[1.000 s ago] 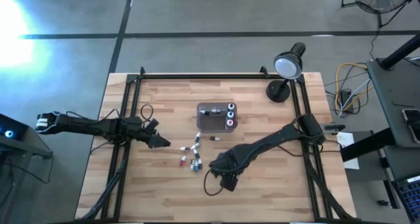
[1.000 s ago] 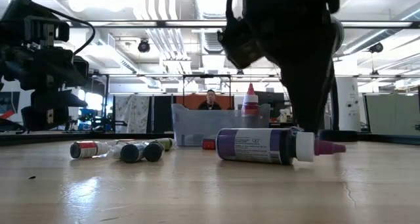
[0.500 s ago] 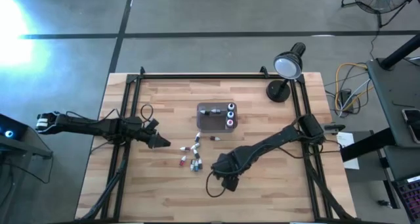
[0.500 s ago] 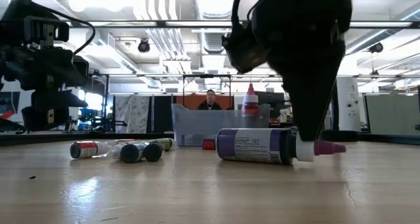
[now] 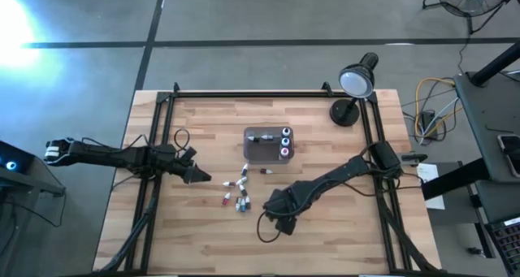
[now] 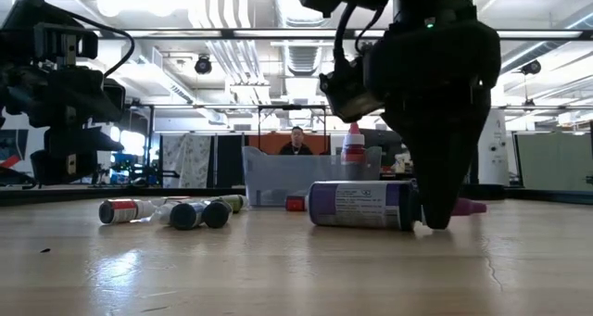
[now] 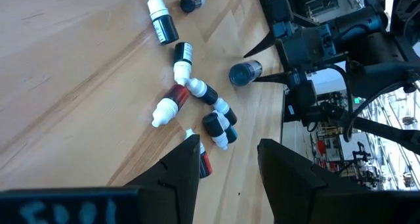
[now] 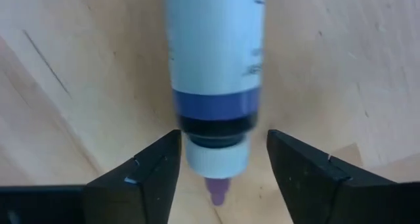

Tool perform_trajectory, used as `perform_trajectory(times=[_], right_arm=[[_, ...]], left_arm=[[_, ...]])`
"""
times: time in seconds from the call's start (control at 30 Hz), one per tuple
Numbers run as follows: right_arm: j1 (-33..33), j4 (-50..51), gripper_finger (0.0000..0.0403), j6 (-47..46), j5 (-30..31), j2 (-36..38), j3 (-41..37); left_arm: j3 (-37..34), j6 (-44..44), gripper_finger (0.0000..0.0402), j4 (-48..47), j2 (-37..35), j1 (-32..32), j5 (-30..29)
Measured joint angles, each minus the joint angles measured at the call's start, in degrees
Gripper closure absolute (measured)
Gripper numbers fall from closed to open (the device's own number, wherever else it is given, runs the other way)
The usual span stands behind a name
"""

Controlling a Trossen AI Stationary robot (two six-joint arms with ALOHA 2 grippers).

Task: Pick & Place food coloring
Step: Put the large violet food coloring bottle into the bin

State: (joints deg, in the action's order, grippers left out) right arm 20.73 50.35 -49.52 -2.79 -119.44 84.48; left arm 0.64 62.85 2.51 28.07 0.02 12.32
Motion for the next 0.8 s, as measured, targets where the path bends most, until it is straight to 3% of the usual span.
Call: perform_trajectory(times=[0.33, 0.53, 0.63, 0.8], right_arm=[[0.0, -1.7, 0.0275, 0.4, -0.3, 0.0, -0.2], [-0.4, -1.3, 0.0297, -0.2, -7.4, 0.0, -0.2], [-1.5, -1.6, 0.0297, -2.1, -15.8, 0.0, -0.2], [-4.2, 2.5, 0.0297, -9.2, -40.9, 0.0, -0.3]], left_arm=[[0.0, 0.0, 0.0271, 0.0, 0.0, 0.0, 0.0], [0.0, 0.0, 0.0271, 0.0, 0.0, 0.0, 0.0], [0.0, -0.2, 0.0271, 0.0, 0.0, 0.0, 0.0], [0.0, -0.5, 0.0271, 0.0, 0.0, 0.0, 0.0]])
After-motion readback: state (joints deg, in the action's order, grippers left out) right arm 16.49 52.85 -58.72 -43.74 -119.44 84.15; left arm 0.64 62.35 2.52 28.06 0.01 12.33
